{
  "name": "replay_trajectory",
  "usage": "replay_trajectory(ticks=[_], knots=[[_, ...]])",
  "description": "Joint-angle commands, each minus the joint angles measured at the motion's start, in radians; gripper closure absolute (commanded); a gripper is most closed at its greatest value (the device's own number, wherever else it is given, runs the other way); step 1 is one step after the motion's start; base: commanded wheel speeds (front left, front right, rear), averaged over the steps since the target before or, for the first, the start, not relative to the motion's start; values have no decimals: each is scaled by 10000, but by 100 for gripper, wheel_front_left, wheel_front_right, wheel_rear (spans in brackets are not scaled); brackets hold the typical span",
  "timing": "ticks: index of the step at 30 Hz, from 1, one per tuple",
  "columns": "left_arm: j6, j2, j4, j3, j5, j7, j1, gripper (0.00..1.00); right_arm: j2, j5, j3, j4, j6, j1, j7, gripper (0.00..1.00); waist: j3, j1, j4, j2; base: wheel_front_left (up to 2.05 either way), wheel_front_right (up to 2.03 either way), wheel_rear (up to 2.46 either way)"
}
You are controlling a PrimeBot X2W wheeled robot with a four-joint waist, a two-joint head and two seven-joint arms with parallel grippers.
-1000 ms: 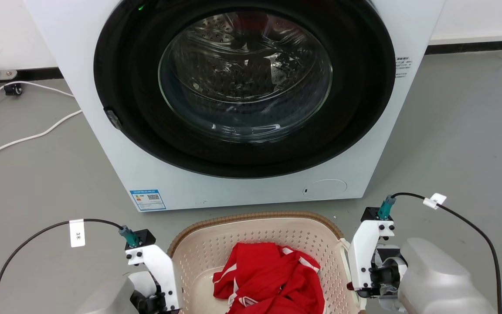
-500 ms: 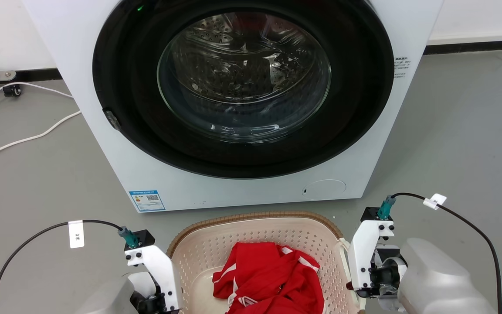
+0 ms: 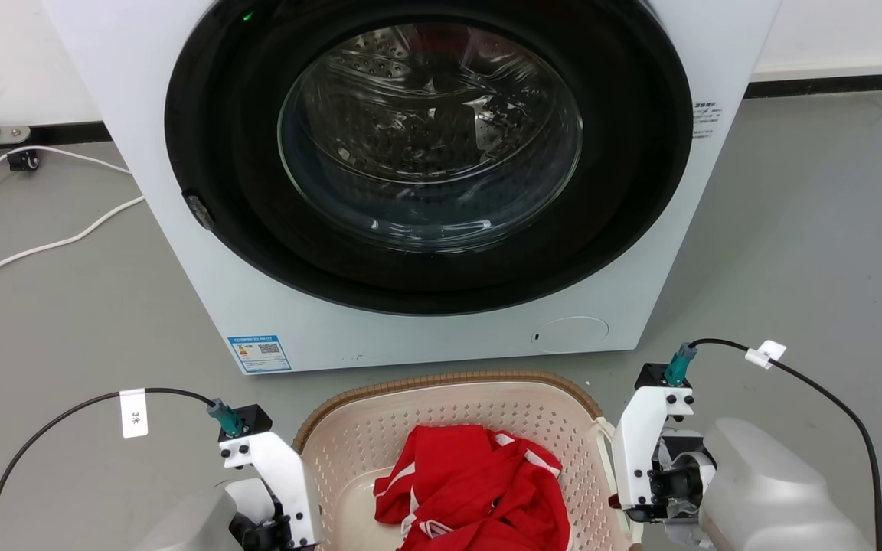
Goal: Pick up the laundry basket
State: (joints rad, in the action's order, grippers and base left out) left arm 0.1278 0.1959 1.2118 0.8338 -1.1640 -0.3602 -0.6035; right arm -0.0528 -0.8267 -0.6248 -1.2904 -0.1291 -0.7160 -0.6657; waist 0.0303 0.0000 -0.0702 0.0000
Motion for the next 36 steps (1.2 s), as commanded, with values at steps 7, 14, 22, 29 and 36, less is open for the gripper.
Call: replay_trajectory(ticks=[7, 14, 22, 29, 36], knots=[[51, -131, -47, 91, -127, 60, -67, 100, 48, 15, 102, 28, -28, 104, -44, 100, -37, 0, -5, 0, 0, 0, 0], [51, -118, -21, 139, -229, 133, -45, 100, 49, 33, 161, 29, -28, 171, -111, 100, -47, 0, -17, 0, 0, 0, 0], [49, -110, 4, 207, -315, 195, -96, 100, 49, 35, 196, 27, -28, 251, -213, 100, -33, 0, -2, 0, 0, 0, 0], [49, -105, 26, 256, -366, 232, -122, 100, 50, 7, 216, 27, -28, 262, -308, 100, -17, 0, -5, 0, 0, 0, 0], [49, -84, 49, 323, -425, 267, -130, 100, 50, -35, 235, 26, -28, 277, -334, 100, -3, 0, -13, 0, 0, 0, 0]])
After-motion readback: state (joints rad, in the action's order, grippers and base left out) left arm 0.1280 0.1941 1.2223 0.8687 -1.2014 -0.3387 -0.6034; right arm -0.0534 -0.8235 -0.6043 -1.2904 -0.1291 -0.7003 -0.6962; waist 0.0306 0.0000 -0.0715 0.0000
